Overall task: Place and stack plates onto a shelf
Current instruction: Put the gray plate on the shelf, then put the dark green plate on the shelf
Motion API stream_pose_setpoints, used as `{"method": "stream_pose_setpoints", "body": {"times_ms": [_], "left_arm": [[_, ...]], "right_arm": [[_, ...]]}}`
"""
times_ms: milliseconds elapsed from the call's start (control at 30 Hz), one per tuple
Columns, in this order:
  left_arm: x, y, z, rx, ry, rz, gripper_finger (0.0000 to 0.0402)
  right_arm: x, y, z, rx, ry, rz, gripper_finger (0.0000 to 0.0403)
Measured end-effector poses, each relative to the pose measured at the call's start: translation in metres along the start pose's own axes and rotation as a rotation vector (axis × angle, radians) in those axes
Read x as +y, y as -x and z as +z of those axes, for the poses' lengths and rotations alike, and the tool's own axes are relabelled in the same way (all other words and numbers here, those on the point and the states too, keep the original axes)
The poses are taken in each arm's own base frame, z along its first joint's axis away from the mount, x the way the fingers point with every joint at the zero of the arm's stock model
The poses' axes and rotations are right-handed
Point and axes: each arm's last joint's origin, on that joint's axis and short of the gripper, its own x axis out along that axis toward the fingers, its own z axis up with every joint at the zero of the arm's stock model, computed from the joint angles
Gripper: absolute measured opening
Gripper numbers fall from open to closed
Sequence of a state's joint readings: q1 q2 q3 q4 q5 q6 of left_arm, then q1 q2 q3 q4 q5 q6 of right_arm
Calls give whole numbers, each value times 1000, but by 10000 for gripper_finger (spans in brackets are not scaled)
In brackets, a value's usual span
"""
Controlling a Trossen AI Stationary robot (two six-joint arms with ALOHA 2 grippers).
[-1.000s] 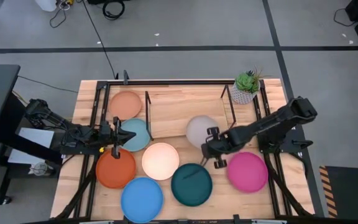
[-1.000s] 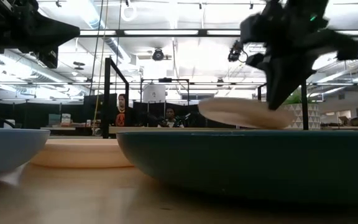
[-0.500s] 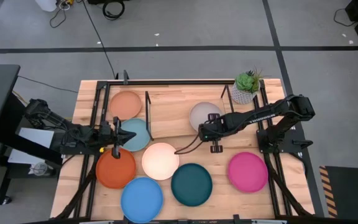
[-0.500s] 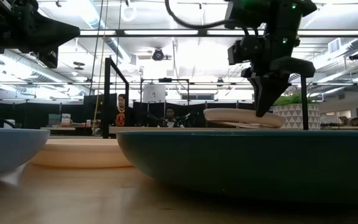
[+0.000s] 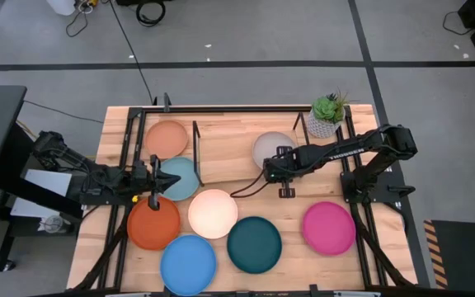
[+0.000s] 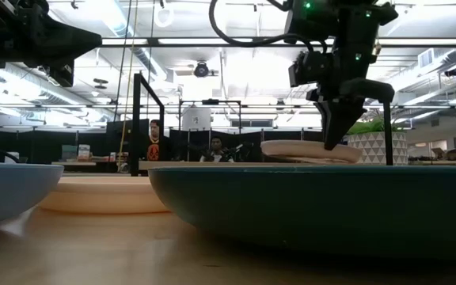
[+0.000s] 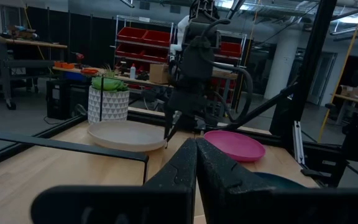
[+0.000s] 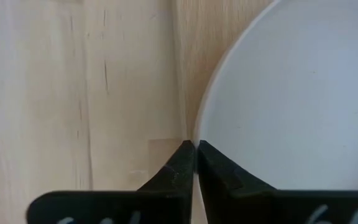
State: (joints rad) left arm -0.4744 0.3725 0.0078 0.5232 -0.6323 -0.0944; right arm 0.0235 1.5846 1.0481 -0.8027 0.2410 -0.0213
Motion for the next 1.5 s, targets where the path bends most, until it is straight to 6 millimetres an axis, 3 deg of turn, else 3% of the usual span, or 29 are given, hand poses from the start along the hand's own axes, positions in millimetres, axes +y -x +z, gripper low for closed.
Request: {"method": "stream_pose_setpoints", "body": {"times_ms": [400,500,767,1133,1333,1500], "left_arm": [[0,0,0,1,-1,0,16],[0,0,0,3,-2,0,16],[0,0,0,3,-3,1,16],[0,0,-1,10,-17,4,16],[0,0,-1,10,3,5,16],[0,0,-2,13,14,5,16]], "right_arm": [[9,3,-2,12,-5,42,95],[30,9,-2,-14,65,90,98],[111,32,-8,-192,372,109,98],[186,57,-32,-332,424,303,99],[227,46,-48,-398,723,211,99],[237,27,-51,-408,841,-1,99]]}}
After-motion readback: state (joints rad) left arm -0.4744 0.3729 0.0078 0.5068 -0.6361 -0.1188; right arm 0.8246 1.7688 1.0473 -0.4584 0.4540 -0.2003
